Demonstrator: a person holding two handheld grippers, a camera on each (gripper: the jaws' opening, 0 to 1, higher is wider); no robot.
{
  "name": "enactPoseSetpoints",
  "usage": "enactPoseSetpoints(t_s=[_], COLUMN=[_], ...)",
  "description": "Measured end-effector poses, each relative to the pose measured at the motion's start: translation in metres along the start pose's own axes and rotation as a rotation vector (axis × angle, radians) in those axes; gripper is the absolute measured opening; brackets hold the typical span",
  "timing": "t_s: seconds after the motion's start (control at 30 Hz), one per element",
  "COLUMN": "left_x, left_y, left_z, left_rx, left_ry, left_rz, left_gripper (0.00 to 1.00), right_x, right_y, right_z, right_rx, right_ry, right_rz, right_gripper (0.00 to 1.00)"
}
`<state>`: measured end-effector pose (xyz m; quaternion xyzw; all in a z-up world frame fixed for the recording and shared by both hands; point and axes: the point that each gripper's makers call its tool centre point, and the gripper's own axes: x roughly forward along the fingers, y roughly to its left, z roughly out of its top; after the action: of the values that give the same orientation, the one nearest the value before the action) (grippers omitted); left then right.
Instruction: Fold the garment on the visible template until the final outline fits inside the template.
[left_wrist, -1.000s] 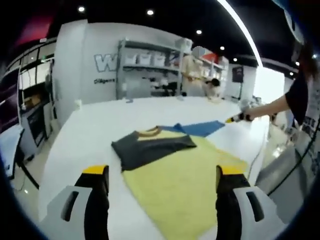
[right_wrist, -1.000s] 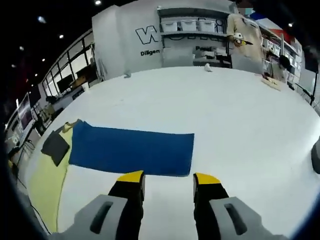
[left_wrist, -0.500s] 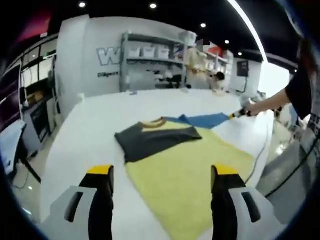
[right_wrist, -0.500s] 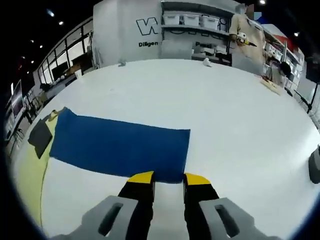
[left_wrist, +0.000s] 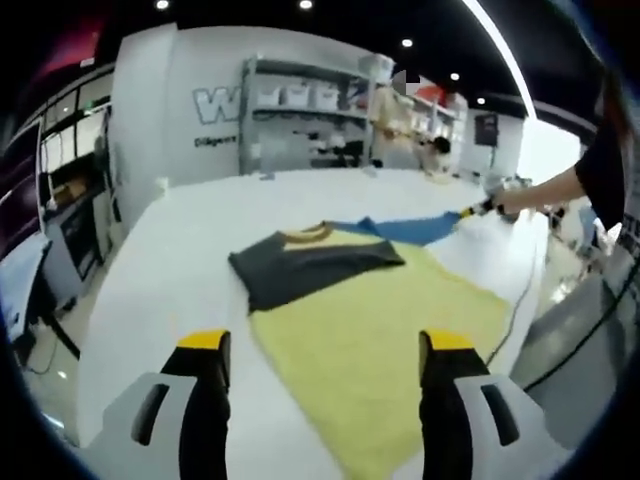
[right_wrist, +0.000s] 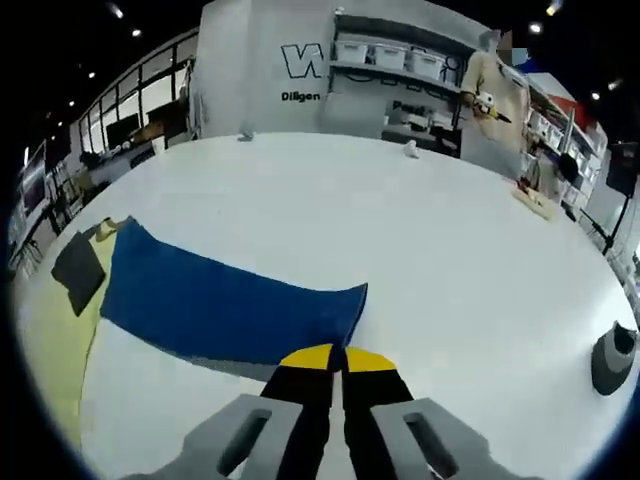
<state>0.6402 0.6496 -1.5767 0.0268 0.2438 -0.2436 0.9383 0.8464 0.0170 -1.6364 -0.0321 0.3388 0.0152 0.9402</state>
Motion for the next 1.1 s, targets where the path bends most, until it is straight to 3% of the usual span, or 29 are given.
enactPoseSetpoints(t_s=[0.1,0.33,0.43,0.53,0.63,0.7,0.73,0.77,0.8,0.97,1.03,1.1], left_x=[0.001,0.001,-0.001,-0.002,-0.002,-0.002,-0.001,0.000,0.001,0.002,0.002,0.002], left_y=[0.002,0.010,0.014,0.015,0.009,0.010,0.011,0.011,0.011,0.006,0.005,0.002], left_z=[0.001,-0.001,0.002,0.004,0.006,0.005,0.002,0.000,-0.001,0.001,0.001,0.001], left_rx=[-0.008,0.007,0.005,0.007,0.006,0.006,0.007,0.006,0.004,0.007,0.005,0.002], left_ry=[-0.010,-0.012,-0.026,-0.033,-0.033,-0.033,-0.026,-0.025,-0.024,-0.028,-0.029,-0.024], left_rz=[-0.003,-0.003,-0.001,0.006,0.008,0.009,0.009,0.008,0.007,0.002,0.002,-0.001], left_gripper=[0.71,0.69,0.69,0.69,0.70,0.69,0.69,0.69,0.69,0.69,0.69,0.69], right_x=[-0.015,-0.026,-0.038,-0.033,-0.044,-0.056,-0.057,-0.057,-0.059,-0.078,-0.080,-0.086], right_y=[0.010,0.033,0.054,0.067,0.091,0.110,0.127,0.131,0.140,0.204,0.217,0.247], right_z=[0.029,0.056,0.074,0.086,0.104,0.124,0.132,0.138,0.146,0.186,0.195,0.207], right_rx=[0.068,0.056,0.054,0.021,-0.137,-0.161,-0.216,-0.288,-0.303,-0.265,-0.224,-0.207], right_ry=[-0.102,-0.156,-0.184,-0.210,-0.237,-0.275,-0.295,-0.284,-0.295,-0.419,-0.452,-0.497], right_rz=[0.019,0.077,0.111,0.152,0.182,0.224,0.247,0.225,0.232,0.341,0.379,0.435], right_gripper=[0.00,0.00,0.00,0.00,0.00,0.00,0.00,0.00,0.00,0.00,0.00,0.00])
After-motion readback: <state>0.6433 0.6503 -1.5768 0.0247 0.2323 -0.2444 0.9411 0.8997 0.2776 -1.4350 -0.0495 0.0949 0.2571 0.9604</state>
